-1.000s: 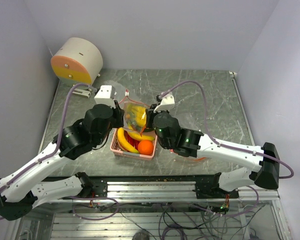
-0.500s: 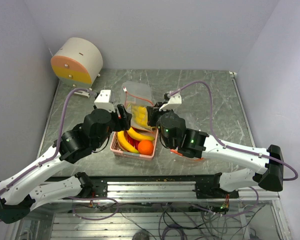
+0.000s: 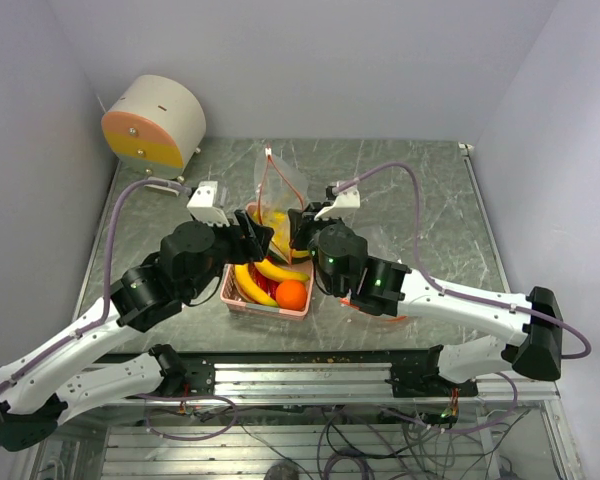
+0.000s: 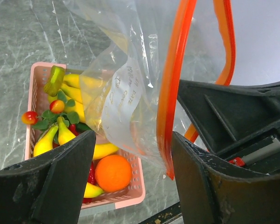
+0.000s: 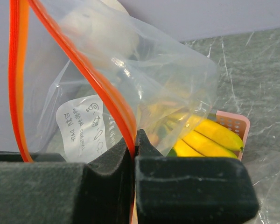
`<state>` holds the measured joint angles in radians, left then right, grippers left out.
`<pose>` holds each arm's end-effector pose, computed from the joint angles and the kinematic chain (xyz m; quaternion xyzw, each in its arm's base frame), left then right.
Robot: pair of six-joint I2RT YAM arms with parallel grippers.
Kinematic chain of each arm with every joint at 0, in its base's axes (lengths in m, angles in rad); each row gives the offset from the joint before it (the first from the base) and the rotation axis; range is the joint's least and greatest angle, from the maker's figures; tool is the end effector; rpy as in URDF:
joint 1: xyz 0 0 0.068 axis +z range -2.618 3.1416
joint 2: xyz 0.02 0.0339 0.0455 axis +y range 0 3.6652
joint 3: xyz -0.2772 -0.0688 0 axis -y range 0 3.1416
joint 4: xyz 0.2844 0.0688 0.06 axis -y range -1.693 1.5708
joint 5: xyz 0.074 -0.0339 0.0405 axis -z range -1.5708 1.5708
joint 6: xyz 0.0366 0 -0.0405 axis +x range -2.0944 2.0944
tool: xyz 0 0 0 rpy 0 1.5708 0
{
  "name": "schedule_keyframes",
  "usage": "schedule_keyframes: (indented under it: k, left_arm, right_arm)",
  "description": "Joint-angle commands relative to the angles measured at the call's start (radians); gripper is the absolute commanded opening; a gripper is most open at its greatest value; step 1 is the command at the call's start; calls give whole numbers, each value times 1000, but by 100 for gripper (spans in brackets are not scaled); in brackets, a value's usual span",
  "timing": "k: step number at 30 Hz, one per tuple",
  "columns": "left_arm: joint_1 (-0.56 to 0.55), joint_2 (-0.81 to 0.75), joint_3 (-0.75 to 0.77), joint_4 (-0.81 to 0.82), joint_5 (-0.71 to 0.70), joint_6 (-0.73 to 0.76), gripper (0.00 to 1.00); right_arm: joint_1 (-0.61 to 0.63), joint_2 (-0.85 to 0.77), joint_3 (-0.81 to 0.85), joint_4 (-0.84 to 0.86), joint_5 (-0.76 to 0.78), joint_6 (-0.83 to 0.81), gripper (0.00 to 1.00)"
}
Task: Place the food in the zip-top bag and seal the zipper
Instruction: Open the zipper of the food storage bag.
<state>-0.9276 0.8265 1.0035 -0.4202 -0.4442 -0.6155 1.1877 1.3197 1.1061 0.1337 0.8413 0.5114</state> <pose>0.1358 -0.1550 0.4008 -0.0147 0.7801 -0.2947 0.5518 0.1523 0.3050 0.3725 0.0388 0.7246 0.2669 0.6342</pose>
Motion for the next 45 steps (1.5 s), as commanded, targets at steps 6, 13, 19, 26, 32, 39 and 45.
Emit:
schedule_keyframes:
  k: [6, 13, 19, 26, 32, 39, 45]
  left_arm:
    - [-3, 44, -20, 150, -46, -27, 70]
    - [-3, 68, -44, 152, -90, -33, 22]
    - [-3, 59, -74, 48, -234, -9, 7]
    - [-4, -29, 91, -235, -467, 21, 7]
    - [-3, -98, 252, -412, -482, 111, 7]
    - [-4, -24, 323, -639, -553, 57, 7]
    - [-3, 12, 195, -610, -529, -11, 7]
  right_arm:
    - [12, 18, 12, 26, -5, 1, 0]
    - [15, -21, -9, 7, 22, 10, 0]
    - [14, -60, -33, -3, 14, 16, 0]
    - [14, -123, -71, -40, 52, 48, 0]
    - [11, -15, -37, 18, -97, 63, 0]
    - [-68, 200, 47, 35, -372, 172, 0]
    - [-126, 221, 7, 58, -483, 160, 0]
